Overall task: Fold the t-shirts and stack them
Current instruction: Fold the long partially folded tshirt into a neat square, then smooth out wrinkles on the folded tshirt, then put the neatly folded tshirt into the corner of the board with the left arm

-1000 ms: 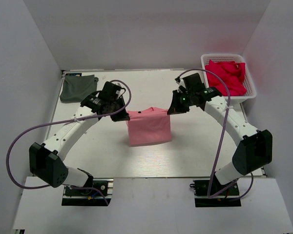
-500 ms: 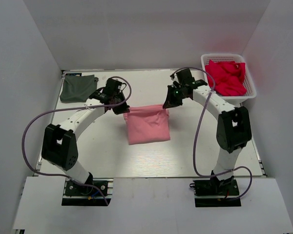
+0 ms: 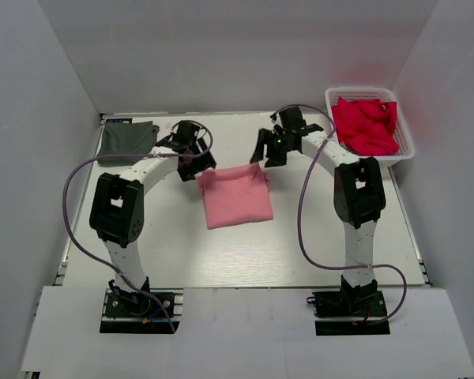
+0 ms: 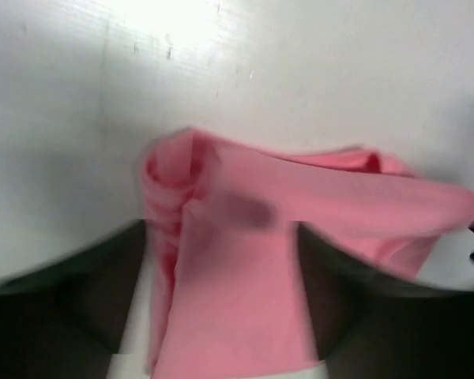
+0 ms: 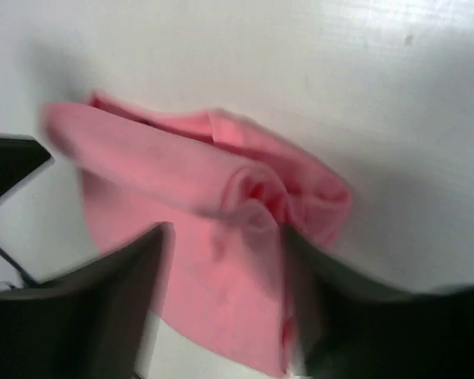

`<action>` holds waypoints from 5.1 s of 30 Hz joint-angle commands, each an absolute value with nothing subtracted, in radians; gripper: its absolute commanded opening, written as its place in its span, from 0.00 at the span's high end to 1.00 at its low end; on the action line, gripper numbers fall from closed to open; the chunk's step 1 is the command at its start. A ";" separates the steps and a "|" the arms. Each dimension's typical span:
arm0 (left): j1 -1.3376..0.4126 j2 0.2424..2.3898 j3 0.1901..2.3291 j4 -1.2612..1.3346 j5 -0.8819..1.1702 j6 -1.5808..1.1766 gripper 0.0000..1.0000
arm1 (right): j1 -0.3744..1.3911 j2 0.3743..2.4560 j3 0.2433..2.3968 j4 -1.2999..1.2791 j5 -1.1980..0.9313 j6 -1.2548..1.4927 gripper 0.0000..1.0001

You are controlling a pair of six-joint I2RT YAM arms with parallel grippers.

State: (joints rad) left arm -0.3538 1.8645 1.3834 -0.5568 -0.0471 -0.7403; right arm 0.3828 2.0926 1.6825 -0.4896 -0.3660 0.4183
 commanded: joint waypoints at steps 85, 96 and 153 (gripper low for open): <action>-0.439 1.968 1.204 -0.419 -0.056 -0.638 0.91 | 0.356 1.602 1.177 -0.127 -0.118 0.462 0.10; -0.407 2.013 1.660 -0.623 -0.424 -0.252 1.00 | 0.327 1.546 1.082 -0.091 -0.071 0.460 0.10; 0.144 2.349 2.267 -0.440 -0.555 0.154 0.00 | 0.321 1.683 1.158 -0.140 -0.057 0.437 0.10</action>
